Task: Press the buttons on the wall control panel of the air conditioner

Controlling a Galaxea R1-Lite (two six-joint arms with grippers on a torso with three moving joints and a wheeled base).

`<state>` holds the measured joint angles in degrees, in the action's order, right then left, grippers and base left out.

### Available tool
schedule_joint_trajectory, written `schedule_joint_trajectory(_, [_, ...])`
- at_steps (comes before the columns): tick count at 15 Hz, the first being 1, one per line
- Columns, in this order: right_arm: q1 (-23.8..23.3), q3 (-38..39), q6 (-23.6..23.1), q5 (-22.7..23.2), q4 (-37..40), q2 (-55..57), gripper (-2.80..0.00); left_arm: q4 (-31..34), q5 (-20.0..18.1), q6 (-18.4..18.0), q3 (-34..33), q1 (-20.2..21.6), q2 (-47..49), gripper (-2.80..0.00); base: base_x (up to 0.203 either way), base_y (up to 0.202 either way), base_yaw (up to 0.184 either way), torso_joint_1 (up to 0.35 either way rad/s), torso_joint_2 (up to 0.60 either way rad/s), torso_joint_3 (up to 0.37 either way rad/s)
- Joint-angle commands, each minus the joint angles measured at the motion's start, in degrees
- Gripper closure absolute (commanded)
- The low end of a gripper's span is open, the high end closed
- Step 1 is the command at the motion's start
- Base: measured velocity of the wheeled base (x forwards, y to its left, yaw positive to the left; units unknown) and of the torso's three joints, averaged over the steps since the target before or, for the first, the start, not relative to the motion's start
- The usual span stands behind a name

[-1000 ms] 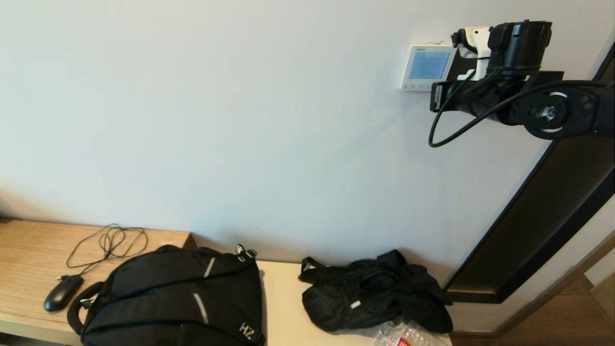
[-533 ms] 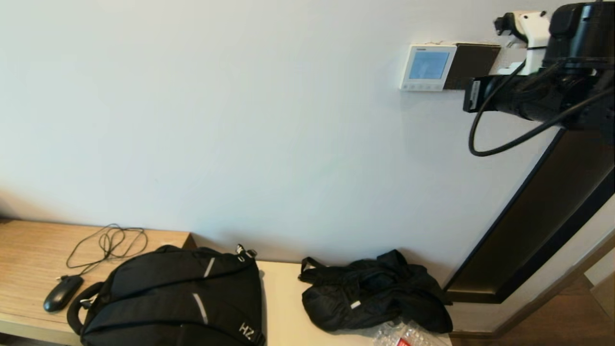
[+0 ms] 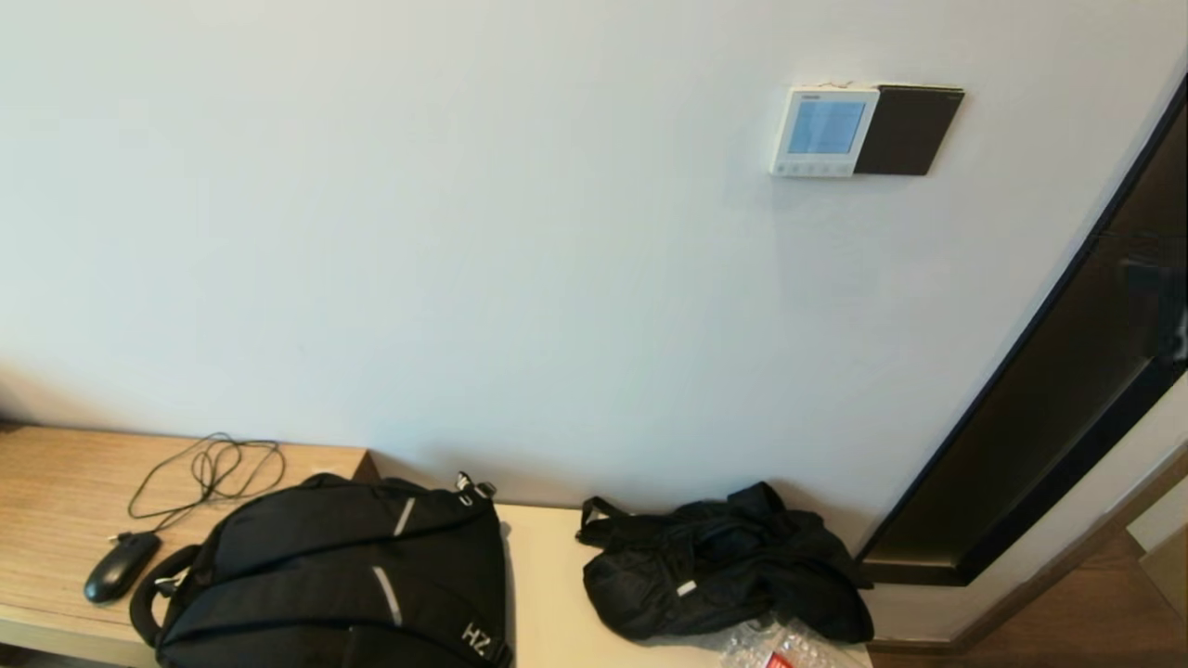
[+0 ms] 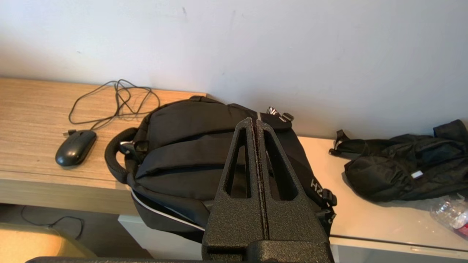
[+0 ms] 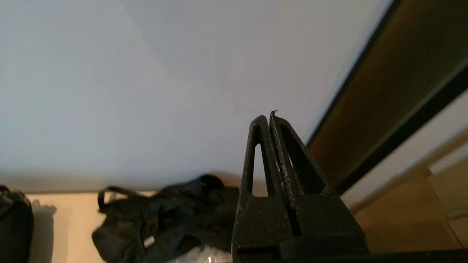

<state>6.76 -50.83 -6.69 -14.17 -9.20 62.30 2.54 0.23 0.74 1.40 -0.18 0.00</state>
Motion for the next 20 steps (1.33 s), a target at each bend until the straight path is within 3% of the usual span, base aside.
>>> schedule_joint_trajectory(1, [-0.55,9.42,-0.20,-0.16,2.57,-15.37,0.00,0.01,0.03,0.05,0.00,0.01,-0.09,0.00,0.000,0.000,0.000,0.000,0.00,0.000])
schedule_joint_trajectory(6, [-3.03,27.76,-0.20,2.57,8.18,-32.96,0.00,0.01,0.03,0.05,0.00,0.01,-0.09,0.00,0.000,0.000,0.000,0.000,0.00,0.000])
schedule_joint_trajectory(10, [-8.82,39.09,0.13,9.75,10.21,-43.70,0.00,0.01,0.03,0.05,0.00,0.01,-0.09,0.00,0.000,0.000,0.000,0.000,0.00,0.000])
schedule_joint_trajectory(14, [-9.55,46.20,0.28,11.31,8.92,-47.05,0.00,0.01,0.03,0.05,0.00,0.01,-0.09,0.00,0.000,0.000,0.000,0.000,0.00,0.000])
schedule_joint_trajectory(20, [-6.81,48.78,1.04,13.36,10.97,-58.30,0.00,0.01,0.03,0.05,0.00,0.01,-0.09,0.00,0.000,0.000,0.000,0.000,0.00,0.000])
